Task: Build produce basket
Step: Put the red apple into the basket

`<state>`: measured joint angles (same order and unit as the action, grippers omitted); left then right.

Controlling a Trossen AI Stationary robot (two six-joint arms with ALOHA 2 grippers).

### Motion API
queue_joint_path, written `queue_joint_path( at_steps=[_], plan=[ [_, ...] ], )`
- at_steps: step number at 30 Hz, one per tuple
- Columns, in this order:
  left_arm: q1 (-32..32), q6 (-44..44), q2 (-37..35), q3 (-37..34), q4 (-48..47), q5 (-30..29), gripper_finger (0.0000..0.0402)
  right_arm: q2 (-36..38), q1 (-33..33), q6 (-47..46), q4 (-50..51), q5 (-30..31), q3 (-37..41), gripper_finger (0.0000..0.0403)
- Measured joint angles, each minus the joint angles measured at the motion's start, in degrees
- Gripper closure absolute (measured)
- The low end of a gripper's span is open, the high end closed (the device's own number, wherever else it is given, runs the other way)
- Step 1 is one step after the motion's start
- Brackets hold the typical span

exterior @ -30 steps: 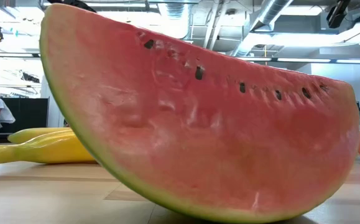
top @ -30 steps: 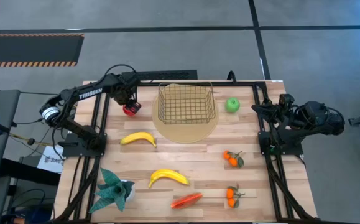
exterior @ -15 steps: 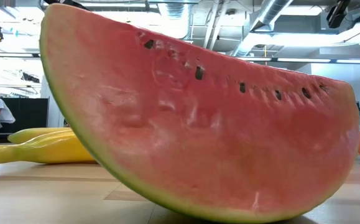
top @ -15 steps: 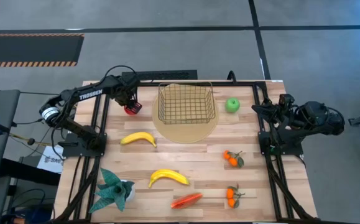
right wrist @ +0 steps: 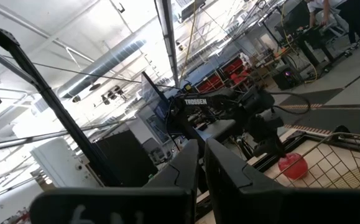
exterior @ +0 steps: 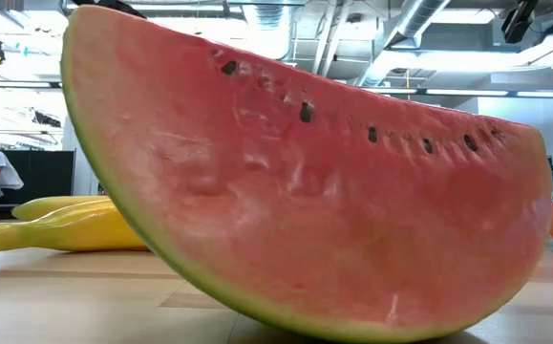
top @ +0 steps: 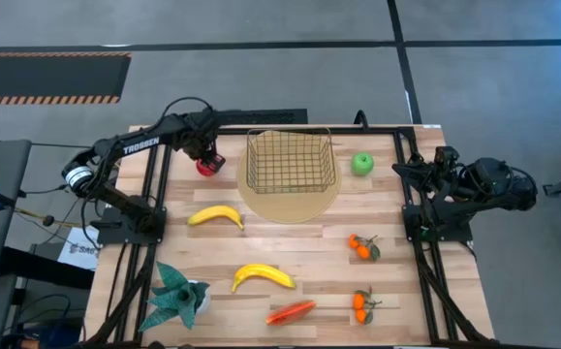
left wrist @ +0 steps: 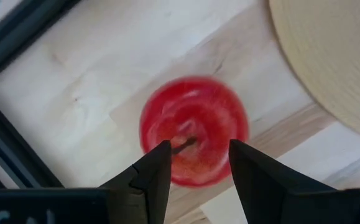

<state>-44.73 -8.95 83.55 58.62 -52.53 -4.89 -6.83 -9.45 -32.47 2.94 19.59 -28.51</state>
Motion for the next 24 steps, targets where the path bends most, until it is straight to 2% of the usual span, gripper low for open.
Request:
queue_joint_path(
  at_steps=[11,15,24],
  plan=[
    [-1.3,4.2,0.0,0.9,-2.2,-1.7,0.0252,0.0,0.0,0.0,0.0,0.0,0.0,0.0351],
    [-2.4,4.1,0.0,0.9,-1.8,1.9,0.0252,0.0,0.0,0.0,0.0,0.0,0.0,0.0351],
    [-2.4,4.5,0.0,0.9,-1.8,2.2,0.0252,0.0,0.0,0.0,0.0,0.0,0.0,0.0351]
  ],
)
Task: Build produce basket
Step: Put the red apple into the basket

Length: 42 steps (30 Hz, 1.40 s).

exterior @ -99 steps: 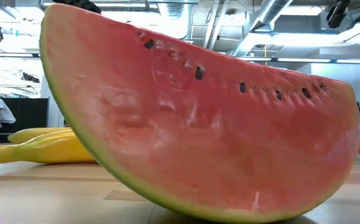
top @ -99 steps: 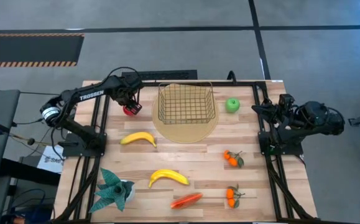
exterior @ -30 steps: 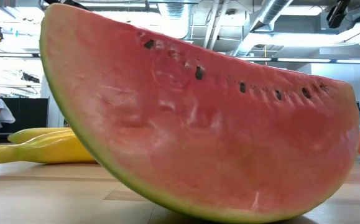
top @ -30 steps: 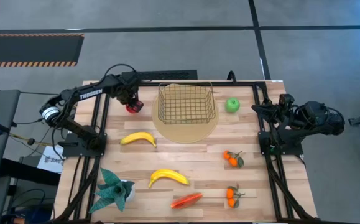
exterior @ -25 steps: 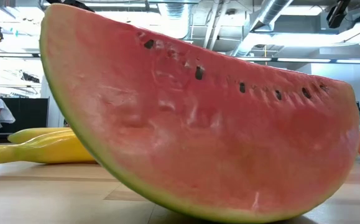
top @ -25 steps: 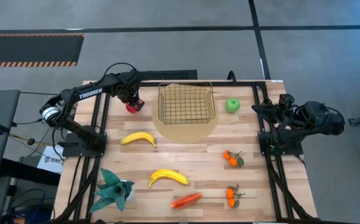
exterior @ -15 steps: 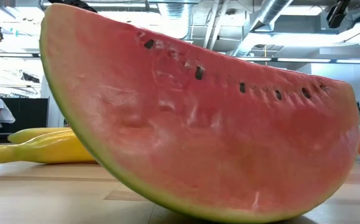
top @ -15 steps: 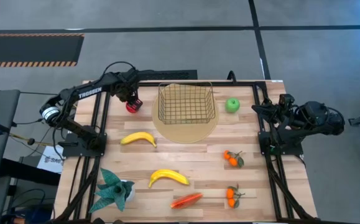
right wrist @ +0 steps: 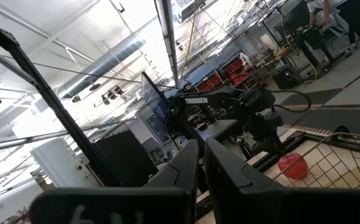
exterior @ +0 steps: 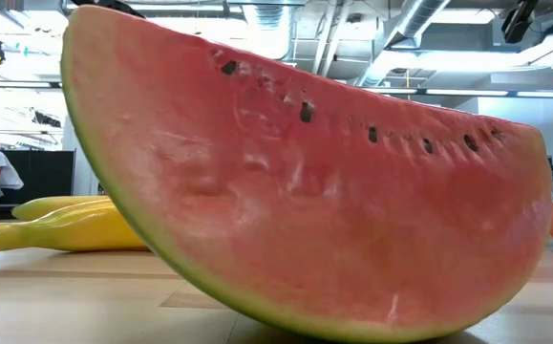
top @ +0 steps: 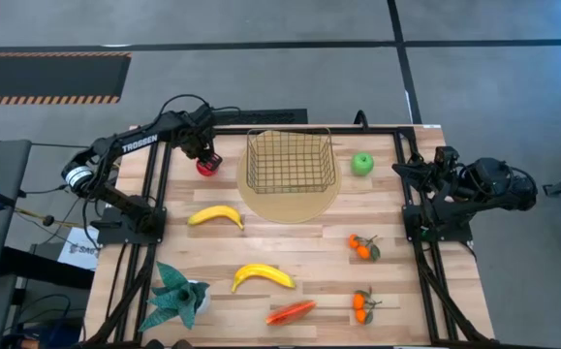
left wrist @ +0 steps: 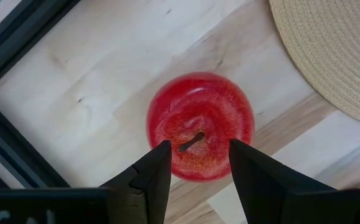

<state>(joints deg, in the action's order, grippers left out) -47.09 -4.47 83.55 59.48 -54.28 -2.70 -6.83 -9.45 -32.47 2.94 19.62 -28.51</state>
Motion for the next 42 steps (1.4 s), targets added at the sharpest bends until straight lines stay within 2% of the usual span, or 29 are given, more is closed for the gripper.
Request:
queue_joint_path(
  at_steps=[18,22,28,42],
  plan=[
    [0.0,-0.1,0.0,0.0,-0.3,-0.5,0.0252,0.0,0.0,0.1,0.0,0.0,0.0,0.0351],
    [0.0,4.4,0.0,0.0,-0.8,0.0,0.0252,0.0,0.0,0.1,0.0,0.0,0.0,0.0351],
    [0.0,5.5,0.0,0.0,-0.4,-0.5,0.0252,0.0,0.0,0.1,0.0,0.0,0.0,0.0351],
    [-0.4,2.2,0.0,0.0,-0.1,-1.1,0.0253,0.0,0.0,0.1,0.0,0.0,0.0,0.0351]
  ],
)
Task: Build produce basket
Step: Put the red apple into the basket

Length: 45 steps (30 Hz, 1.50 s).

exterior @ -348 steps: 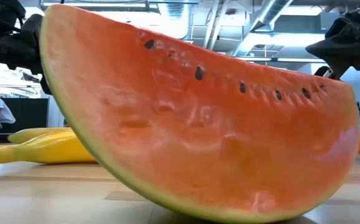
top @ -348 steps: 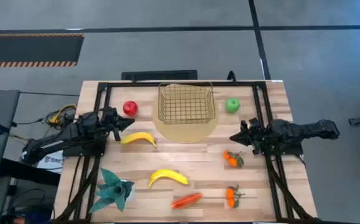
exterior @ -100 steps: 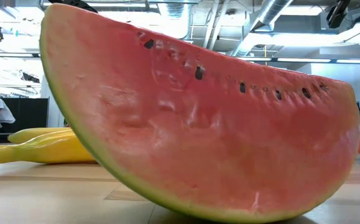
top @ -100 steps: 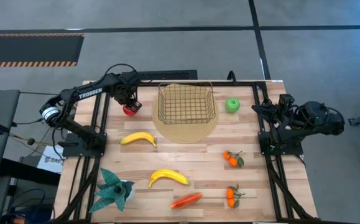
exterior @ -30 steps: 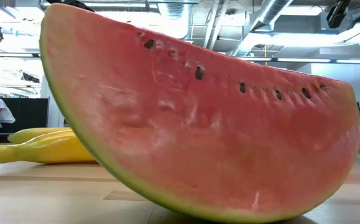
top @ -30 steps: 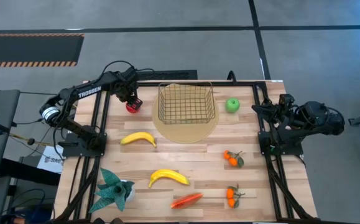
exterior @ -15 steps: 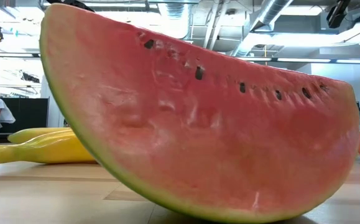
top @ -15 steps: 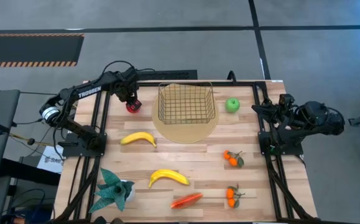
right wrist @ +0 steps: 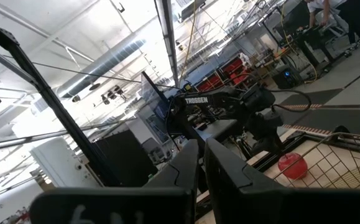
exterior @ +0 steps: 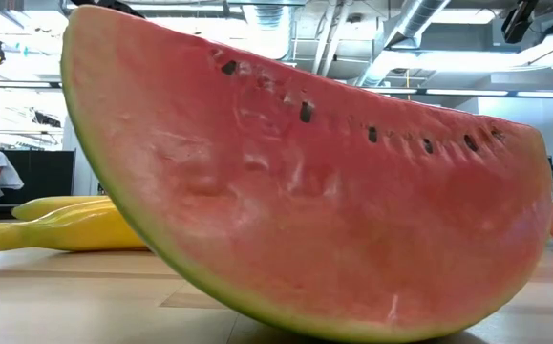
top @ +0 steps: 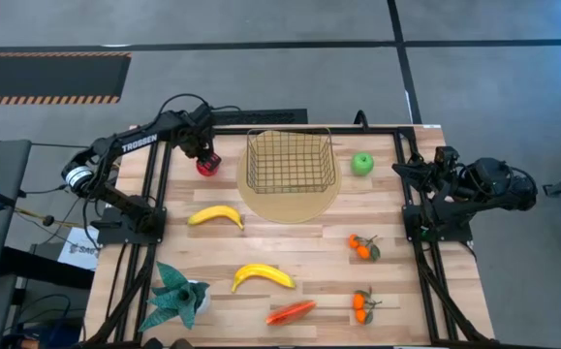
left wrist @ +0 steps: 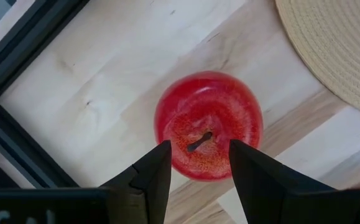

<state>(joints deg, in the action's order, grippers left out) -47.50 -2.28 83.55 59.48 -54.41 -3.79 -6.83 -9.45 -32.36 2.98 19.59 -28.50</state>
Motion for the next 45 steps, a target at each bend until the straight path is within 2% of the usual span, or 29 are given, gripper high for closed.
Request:
queue_joint_path(
  at_steps=[15,22,30,34,40,45],
  plan=[
    [-0.5,-6.0,1.4,0.0,0.6,3.5,0.0253,0.0,0.0,0.0,0.0,0.0,0.0,0.0351],
    [-0.5,-5.7,6.6,0.5,0.7,3.1,0.0252,0.0,0.0,-0.2,0.0,0.0,0.0,0.0351],
    [-0.4,-4.9,5.5,0.1,2.0,3.3,0.0257,0.0,0.0,-0.2,0.0,0.0,0.0,0.0351],
    [-0.4,-4.9,5.2,0.1,1.7,3.6,0.0291,0.0,0.0,-0.1,0.0,0.0,0.0,0.0351],
    [-0.4,-4.9,5.2,0.1,1.7,4.0,0.0383,0.0,0.0,-0.1,0.0,0.0,0.0,0.0351],
    [-0.5,-4.9,5.3,0.0,1.7,2.2,0.0396,0.0,0.0,-0.1,0.0,0.0,0.0,0.0351]
  ],
)
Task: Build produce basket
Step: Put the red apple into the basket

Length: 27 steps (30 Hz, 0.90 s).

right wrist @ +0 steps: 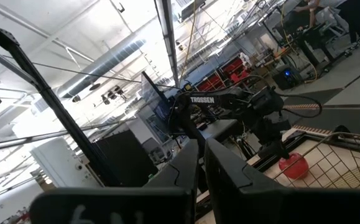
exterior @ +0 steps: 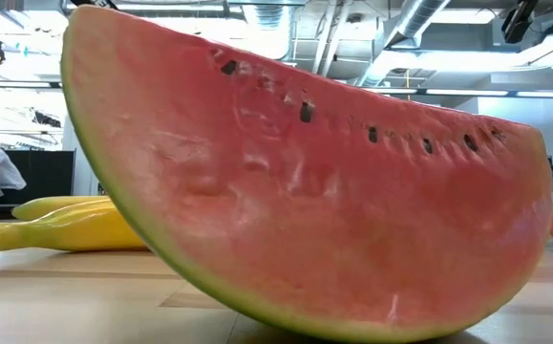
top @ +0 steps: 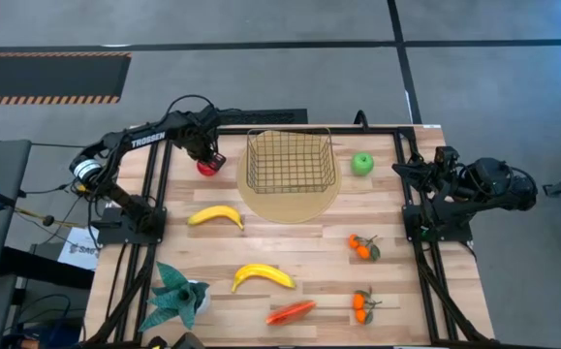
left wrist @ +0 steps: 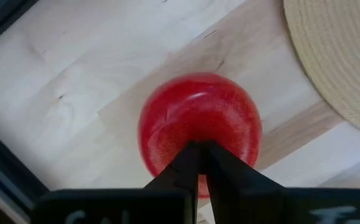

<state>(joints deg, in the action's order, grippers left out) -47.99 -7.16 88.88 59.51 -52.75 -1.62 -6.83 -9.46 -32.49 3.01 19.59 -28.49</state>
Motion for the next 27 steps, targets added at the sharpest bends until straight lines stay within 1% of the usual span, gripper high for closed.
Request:
queue_joint_path(
  at_steps=[5,10,15,20,27],
  plan=[
    [0.0,0.2,0.0,0.0,0.4,-1.9,0.0400,0.0,0.0,0.0,0.0,0.0,0.0,0.0351],
    [0.7,0.3,-0.6,0.3,0.5,-2.2,0.0401,0.0,0.0,0.0,0.0,0.0,0.0,0.0351],
    [3.2,-0.9,-3.9,4.0,-1.4,-2.4,0.0401,0.0,0.0,0.0,0.0,0.0,0.0,0.0351],
    [8.0,-2.2,-9.1,9.1,-2.2,-0.9,0.0401,0.0,0.0,0.0,0.0,0.0,0.0,0.0351],
    [18.0,-5.8,-15.1,17.5,-0.8,-1.5,0.0401,0.0,0.0,0.0,0.0,0.0,0.0,0.0351]
  ],
)
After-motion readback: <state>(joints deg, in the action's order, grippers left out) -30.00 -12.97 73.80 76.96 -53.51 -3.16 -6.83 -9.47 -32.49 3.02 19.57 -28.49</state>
